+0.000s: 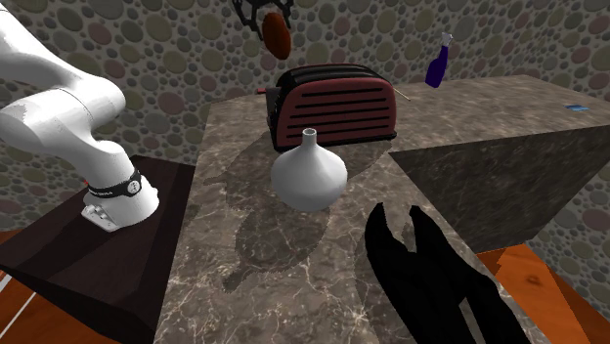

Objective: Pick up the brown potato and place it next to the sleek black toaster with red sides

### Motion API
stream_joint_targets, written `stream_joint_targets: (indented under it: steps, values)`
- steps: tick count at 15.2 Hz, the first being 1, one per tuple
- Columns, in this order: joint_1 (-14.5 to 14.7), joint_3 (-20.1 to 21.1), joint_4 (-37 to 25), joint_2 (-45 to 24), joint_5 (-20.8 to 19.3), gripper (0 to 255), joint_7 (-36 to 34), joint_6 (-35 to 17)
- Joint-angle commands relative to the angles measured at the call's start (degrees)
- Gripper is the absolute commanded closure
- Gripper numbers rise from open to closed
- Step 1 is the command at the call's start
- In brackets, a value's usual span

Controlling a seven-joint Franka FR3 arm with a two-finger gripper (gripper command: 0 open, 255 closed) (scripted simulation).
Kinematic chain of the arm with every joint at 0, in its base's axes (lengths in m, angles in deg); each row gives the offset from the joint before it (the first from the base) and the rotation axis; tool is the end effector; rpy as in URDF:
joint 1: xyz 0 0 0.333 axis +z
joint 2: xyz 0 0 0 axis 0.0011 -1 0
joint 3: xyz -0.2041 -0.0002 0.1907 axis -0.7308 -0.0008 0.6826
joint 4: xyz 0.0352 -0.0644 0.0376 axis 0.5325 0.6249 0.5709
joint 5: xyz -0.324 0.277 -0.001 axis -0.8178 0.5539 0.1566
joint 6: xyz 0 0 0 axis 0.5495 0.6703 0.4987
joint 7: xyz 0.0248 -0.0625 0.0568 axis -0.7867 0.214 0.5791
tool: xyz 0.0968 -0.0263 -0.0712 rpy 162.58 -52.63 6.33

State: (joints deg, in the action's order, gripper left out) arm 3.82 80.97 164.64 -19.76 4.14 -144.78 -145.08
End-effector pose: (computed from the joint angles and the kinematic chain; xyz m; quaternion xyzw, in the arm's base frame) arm 0.4024 0.3168 0.5677 -0.8381 0.5206 -0.1049 0.1249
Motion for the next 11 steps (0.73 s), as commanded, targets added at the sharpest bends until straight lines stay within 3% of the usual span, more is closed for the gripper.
stream_joint_targets:
  steps: [1, 7, 11]
  values:
    - [0.29, 2.67, -1.39, -0.83, -0.32, 255, -3.24, 0.29]
    - [0.01, 11.56, -7.36, -5.5, -2.98, 255, -13.19, 1.24]
    - [-0.98, 18.71, -12.72, -10.53, -6.87, 255, -20.78, 2.28]
